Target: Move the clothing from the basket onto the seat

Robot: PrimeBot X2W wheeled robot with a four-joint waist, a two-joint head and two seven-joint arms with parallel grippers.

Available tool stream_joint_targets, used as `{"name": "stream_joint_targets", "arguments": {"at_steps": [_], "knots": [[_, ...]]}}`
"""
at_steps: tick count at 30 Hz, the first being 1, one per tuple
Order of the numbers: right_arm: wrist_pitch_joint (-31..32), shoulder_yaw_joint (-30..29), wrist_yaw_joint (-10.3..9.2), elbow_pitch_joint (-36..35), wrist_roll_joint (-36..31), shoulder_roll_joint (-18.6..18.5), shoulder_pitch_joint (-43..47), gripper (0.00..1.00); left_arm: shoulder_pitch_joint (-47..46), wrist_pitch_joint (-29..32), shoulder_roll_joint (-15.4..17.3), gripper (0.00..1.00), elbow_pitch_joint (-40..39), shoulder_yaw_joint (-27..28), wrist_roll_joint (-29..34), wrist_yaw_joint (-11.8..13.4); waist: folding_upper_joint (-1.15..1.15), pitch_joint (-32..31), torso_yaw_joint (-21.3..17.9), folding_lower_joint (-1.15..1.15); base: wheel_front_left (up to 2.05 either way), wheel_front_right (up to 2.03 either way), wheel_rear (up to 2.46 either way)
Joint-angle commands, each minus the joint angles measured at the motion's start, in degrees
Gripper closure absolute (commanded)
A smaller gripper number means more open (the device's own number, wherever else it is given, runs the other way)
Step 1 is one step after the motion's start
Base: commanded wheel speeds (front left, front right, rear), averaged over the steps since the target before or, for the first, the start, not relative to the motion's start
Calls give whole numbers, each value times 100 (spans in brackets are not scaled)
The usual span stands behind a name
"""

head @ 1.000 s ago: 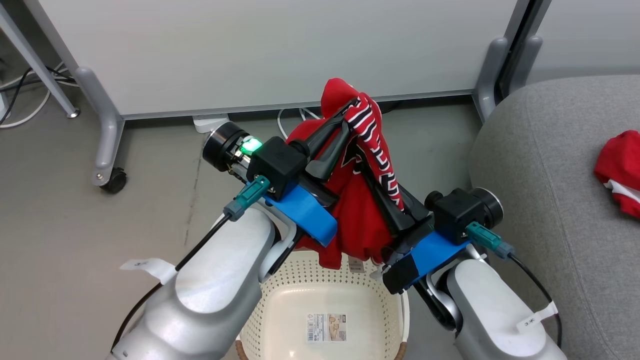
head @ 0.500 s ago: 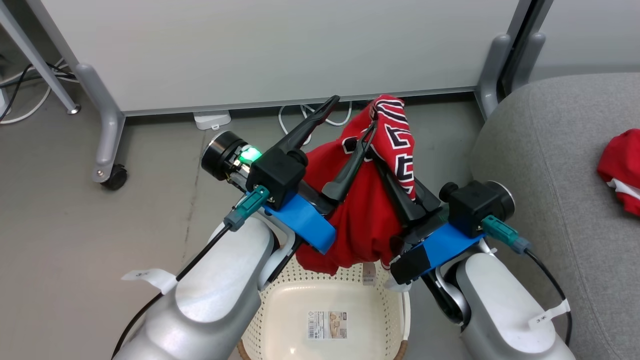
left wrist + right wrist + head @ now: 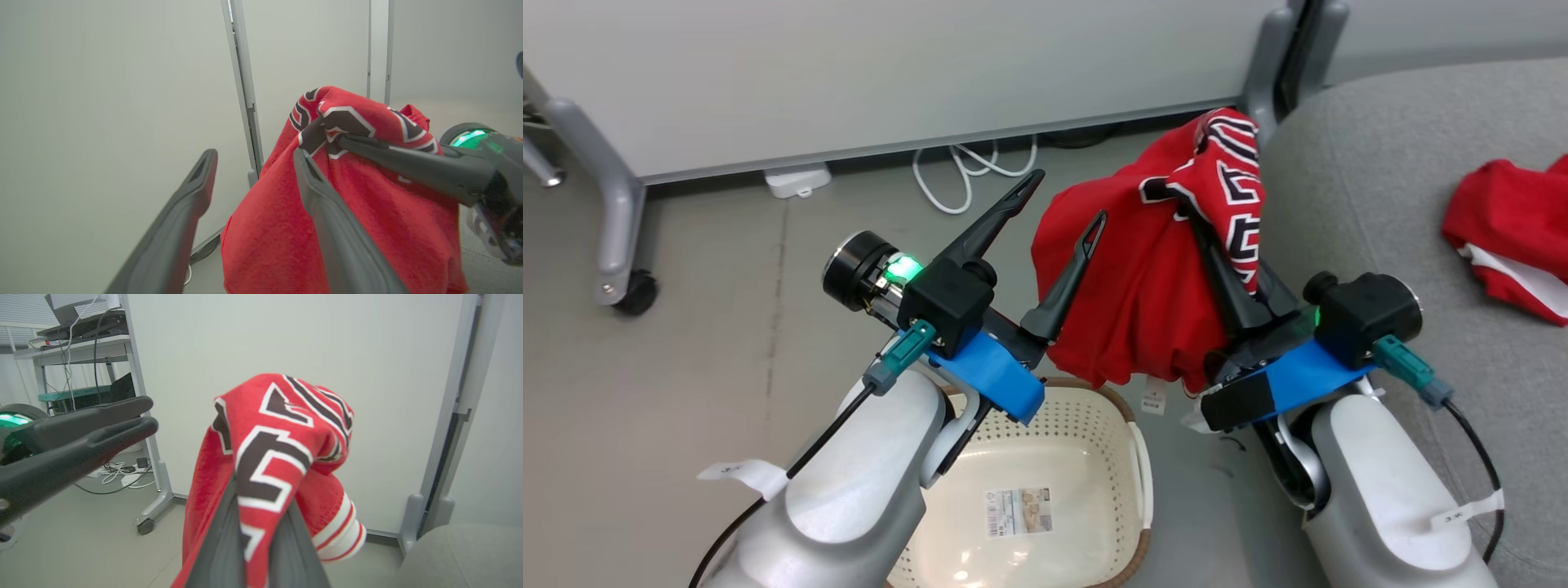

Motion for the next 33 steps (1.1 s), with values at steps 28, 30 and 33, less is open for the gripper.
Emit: {"name": "stream_joint_targets", "arguments": {"at_steps": [28,30,33], "knots": [[-20,-1409,3,-694,-183,-7,639,100,231,-27,56,0,7,-388,172,-71,0,581,-1654,0,0,0,0],[-21,-1462,3,-690,-186,-7,691,100,237,-27,45,0,23,-404,162,-73,0,587,-1708,0,0,0,0],[-20,-1491,3,-741,-178,-7,795,100,252,-27,28,0,38,-425,150,-78,0,589,-1749,0,0,0,0]]}}
